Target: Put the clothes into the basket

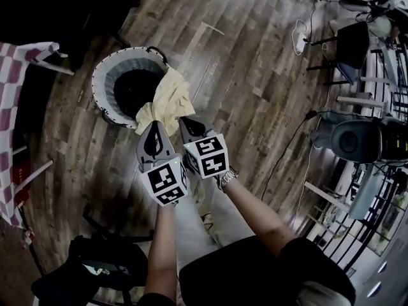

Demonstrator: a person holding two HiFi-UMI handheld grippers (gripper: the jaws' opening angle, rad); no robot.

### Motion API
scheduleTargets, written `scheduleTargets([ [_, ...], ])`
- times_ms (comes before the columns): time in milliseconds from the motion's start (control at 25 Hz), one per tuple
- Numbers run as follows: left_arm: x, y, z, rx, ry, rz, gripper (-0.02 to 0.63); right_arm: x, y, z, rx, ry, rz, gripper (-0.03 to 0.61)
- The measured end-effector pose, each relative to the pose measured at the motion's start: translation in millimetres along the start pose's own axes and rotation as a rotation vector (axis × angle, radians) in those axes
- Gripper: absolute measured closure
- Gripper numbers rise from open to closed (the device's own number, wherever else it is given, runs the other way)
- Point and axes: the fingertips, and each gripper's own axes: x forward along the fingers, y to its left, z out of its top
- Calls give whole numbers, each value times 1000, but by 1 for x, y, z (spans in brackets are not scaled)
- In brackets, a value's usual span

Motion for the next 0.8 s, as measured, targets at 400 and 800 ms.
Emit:
scheduleTargets([
  [400, -23, -96, 34, 113, 10, -211, 600, -114, -55, 39, 109, -171, -173, 569],
  [800, -69, -155, 79, 198, 10, -332, 600, -217, -66, 72, 195, -306, -260, 569],
])
